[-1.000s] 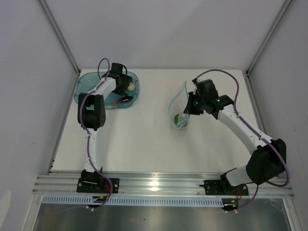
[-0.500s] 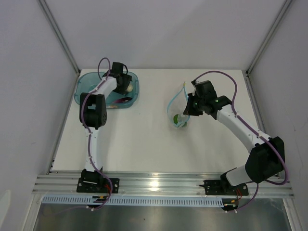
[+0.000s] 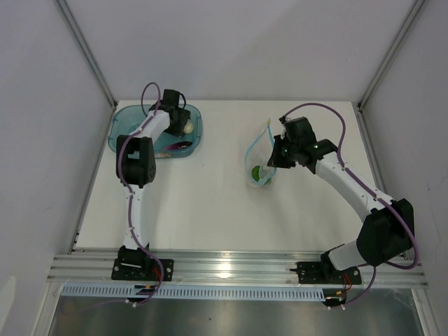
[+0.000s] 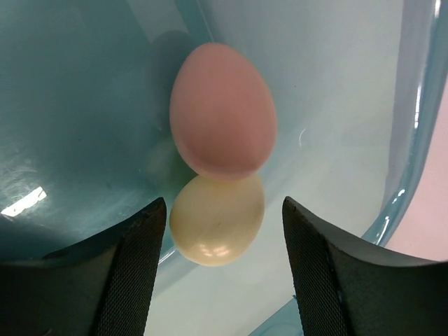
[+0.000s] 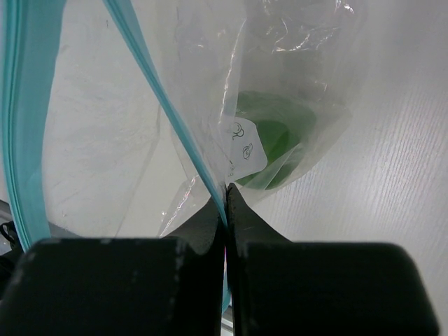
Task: Place the food in the zip-top bag and seal the zipper
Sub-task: Pick up the fake vegetable from the bin.
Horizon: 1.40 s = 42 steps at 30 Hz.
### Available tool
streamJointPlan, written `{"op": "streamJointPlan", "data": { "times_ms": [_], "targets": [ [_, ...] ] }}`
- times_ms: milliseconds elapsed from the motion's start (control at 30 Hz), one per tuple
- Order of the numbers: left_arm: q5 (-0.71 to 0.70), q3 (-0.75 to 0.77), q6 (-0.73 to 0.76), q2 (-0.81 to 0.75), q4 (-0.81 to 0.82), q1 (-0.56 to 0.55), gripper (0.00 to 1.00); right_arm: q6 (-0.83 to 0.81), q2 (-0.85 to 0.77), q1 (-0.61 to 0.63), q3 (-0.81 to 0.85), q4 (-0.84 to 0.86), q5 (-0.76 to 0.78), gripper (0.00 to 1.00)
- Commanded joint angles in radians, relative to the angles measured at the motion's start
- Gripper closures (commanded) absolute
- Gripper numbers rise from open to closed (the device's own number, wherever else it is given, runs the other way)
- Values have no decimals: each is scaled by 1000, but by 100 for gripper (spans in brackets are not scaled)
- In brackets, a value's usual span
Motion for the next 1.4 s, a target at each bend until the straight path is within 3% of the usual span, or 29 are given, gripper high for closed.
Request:
{"op": "streamJointPlan", "data": {
  "times_ms": [0, 167, 533, 700, 933, 1067, 1367],
  "targets": [
    [-17, 54, 13, 11, -10, 4, 31, -1, -2, -6, 1, 27, 1, 100],
    [15, 59, 38, 19, 22, 4, 40, -1, -2, -6, 6, 28, 1, 100],
    [32, 57, 82, 21, 39, 3, 47, -2, -2, -7, 12, 27, -2, 100],
    [58, 63, 119, 30, 51, 1, 35, -1, -2, -7, 10, 27, 0, 100],
    [87, 102, 139, 50, 56, -7, 33, 2, -2, -7, 7, 28, -2, 100],
    [84, 112, 137, 54, 47, -10, 35, 2, -9, -7, 7, 27, 1, 100],
    [80, 112, 140, 54, 51, -10, 52, 1, -9, -9, 4, 33, -2, 100]
  ]
}}
